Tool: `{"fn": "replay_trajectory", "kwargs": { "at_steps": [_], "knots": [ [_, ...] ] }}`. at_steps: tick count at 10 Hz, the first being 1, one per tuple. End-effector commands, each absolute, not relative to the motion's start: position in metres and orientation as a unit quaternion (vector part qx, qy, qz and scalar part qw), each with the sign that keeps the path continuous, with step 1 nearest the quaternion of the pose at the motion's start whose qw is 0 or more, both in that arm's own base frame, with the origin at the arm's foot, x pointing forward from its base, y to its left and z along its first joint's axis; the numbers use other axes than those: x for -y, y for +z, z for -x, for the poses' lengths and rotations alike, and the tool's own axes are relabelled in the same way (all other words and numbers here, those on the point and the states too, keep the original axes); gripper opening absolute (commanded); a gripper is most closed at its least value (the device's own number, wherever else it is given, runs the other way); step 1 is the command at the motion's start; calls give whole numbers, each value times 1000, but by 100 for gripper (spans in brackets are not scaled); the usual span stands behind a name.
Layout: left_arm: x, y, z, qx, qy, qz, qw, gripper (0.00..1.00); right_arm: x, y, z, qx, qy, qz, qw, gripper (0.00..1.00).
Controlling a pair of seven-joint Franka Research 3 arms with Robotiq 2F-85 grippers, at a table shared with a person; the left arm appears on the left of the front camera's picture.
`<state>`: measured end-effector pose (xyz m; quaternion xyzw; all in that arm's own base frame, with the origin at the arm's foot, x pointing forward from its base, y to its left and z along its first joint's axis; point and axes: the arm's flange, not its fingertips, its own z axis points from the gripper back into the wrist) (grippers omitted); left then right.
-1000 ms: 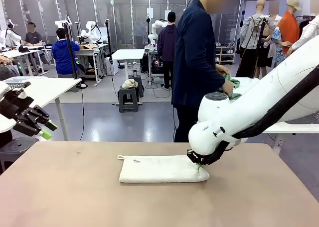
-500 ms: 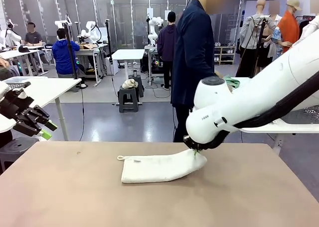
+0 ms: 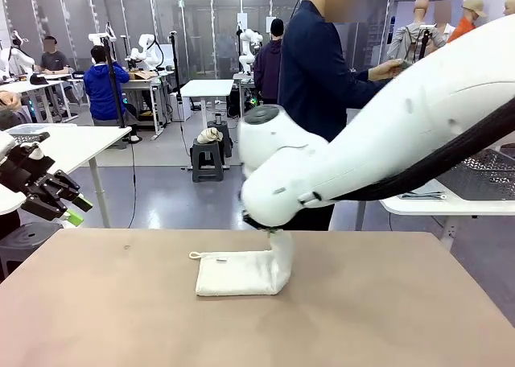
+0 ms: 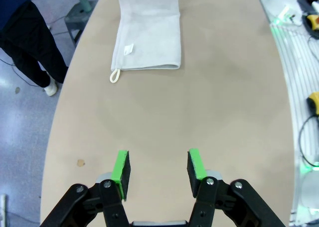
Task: Fold the towels and place them in the basket.
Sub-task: When a person lays out a Towel with hook on the table, fold it in half twice.
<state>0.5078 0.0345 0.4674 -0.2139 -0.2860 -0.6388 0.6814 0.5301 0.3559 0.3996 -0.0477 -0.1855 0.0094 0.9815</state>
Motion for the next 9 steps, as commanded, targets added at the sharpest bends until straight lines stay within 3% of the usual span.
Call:
{"fn": "replay_trajectory", "kwargs": {
  "at_steps": [1,9],
  "knots": [
    [-35,469,-506,288,-639,211,681,60,-406,385,-541,206,-10,81,975,0],
    [-35,469,-506,288,-639,211,681,60,-496,336,-520,175,-15,17,984,0]
  ]
}}
